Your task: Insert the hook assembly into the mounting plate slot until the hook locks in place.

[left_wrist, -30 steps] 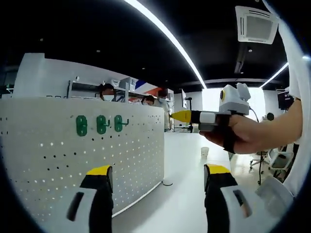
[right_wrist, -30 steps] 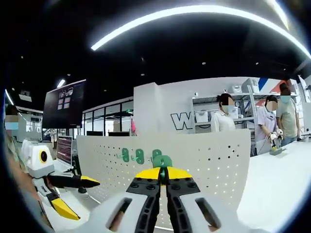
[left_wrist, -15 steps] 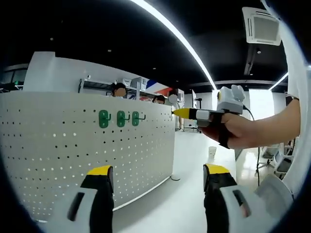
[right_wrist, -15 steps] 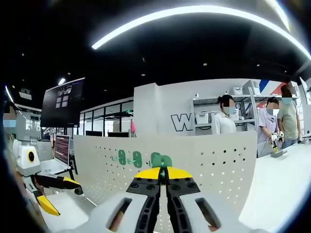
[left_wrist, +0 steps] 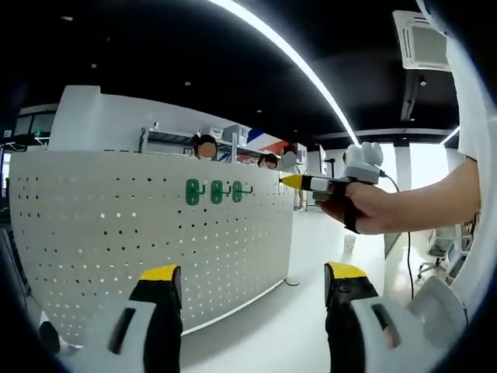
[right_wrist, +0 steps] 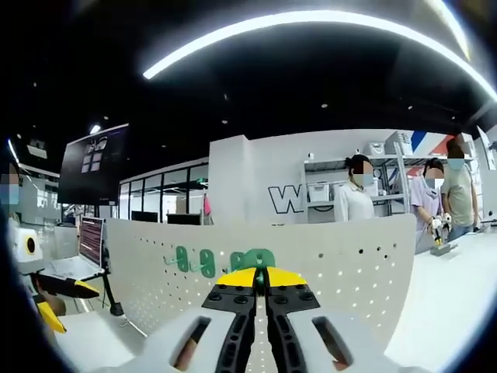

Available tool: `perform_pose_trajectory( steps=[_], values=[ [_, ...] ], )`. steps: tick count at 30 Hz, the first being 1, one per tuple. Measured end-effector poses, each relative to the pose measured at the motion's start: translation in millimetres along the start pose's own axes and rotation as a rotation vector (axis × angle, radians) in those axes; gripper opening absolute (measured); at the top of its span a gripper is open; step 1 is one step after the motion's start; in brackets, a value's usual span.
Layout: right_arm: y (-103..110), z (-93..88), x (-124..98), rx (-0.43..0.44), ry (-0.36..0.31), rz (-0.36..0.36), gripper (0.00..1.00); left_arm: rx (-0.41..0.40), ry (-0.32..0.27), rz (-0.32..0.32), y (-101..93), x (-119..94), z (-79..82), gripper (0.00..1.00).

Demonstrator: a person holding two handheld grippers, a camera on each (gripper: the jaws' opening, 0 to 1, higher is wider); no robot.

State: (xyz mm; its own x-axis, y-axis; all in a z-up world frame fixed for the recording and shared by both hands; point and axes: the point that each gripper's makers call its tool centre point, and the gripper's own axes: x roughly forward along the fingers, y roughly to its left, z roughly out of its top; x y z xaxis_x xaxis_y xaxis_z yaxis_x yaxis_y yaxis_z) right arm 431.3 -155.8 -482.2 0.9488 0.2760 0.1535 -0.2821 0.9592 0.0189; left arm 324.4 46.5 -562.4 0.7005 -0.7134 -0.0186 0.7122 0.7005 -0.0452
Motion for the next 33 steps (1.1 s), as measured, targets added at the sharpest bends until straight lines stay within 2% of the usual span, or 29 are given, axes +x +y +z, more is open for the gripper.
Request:
perform_pose_trajectory(
  steps=[7,15,33],
  values=[
    [-7.8,-2.8,8.4,-0.002,-0.005,-0.026,0.01,0.002,-0.006,0.025,6.1,-10.0,1.5,0.77],
    [-6.8,0.0,19.2,-0.017,-0.025,-0.034,0.01,-0.003,0.007,0.05,11.6,-19.3,-3.2,0.76],
    [-16.8,-6.1,35.3,-0.012,-0.036,-0.052,0.01,-0.017,0.02,0.078,17.2,-28.5,-4.5,0.76]
  ],
)
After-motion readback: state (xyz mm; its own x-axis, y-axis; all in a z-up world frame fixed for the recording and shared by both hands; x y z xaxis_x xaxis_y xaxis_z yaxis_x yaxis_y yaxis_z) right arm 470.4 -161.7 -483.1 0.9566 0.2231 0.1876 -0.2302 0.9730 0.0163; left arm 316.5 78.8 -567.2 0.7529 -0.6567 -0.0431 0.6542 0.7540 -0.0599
